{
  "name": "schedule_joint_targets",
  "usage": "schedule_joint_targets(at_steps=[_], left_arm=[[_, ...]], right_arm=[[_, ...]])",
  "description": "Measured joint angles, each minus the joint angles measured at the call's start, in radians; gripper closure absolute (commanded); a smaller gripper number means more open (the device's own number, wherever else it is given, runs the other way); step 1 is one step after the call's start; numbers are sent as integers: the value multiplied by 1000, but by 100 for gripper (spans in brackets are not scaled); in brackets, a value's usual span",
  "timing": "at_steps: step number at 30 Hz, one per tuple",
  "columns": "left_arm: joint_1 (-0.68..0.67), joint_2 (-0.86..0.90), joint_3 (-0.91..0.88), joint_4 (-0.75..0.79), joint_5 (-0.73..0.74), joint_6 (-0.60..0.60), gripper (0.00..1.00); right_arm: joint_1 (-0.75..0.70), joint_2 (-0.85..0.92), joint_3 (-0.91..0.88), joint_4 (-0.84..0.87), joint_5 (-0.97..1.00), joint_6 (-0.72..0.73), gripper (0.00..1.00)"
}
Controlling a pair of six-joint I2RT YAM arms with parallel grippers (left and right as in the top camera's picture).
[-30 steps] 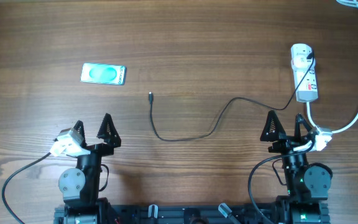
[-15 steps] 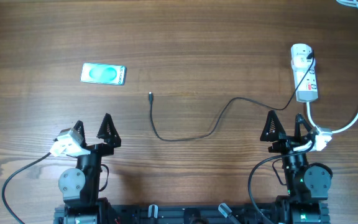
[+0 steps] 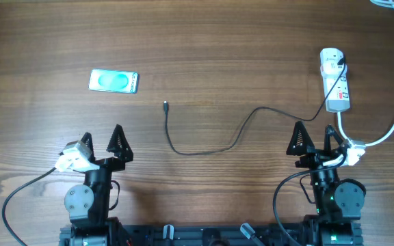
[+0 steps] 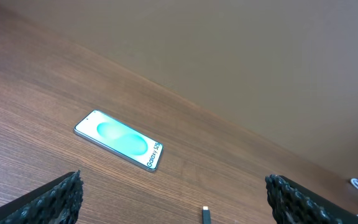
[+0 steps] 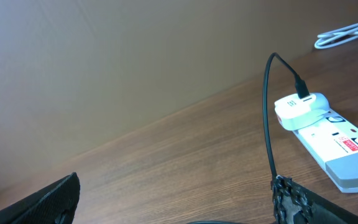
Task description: Plug charger to phone and switch on socket
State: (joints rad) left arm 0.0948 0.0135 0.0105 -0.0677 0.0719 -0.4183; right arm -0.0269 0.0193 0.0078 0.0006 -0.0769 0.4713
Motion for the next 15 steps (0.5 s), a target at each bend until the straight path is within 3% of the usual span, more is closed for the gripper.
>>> schedule_joint_targets(at_steps=[15], left_arm=[[0, 0, -1, 18, 8, -3, 0]], right_arm=[[0, 0, 0, 0, 0, 0, 0]])
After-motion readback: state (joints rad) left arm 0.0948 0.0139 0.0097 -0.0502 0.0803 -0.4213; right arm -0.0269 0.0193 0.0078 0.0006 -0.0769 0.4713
